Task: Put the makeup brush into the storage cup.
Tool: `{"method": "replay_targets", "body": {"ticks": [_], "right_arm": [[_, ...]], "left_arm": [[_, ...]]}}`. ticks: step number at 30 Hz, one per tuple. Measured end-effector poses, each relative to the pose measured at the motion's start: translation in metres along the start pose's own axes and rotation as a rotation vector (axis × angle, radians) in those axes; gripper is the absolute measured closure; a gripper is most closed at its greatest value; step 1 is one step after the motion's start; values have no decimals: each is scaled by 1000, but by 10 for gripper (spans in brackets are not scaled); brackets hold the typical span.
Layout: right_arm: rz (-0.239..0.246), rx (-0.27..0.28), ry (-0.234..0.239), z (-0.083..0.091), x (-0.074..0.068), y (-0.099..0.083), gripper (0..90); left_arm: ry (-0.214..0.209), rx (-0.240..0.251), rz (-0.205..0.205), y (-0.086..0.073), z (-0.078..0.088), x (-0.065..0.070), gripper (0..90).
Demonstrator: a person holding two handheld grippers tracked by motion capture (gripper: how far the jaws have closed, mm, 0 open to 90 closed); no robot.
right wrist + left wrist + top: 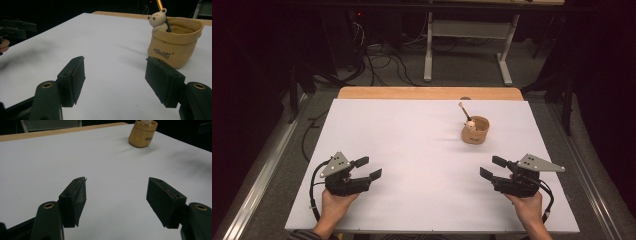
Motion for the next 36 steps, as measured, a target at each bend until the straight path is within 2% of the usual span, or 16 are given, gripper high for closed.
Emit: {"method": "replay_targets", "body": {"ticks": [9, 24, 36], "right_arm": [[21, -4, -5, -2, -2, -5, 344], [23, -20, -14, -6, 0, -14, 347], [15, -53, -22, -13, 3, -21, 346]], "left_arm": [[-3, -2, 0, 0, 0, 0, 331], [-8, -9, 5, -1, -1, 0, 331], [-12, -9, 9, -1, -1, 0, 330]]}}
Point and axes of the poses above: each handheld gripper's, and its own axes: z roughly backward along the jaws, y roughly out of its top, x roughly to its right, the point moved 4 cm from there along -z, roughly forward along the jaws, and after that the axes turned 7 degrees about x, right-handed, at the moved point
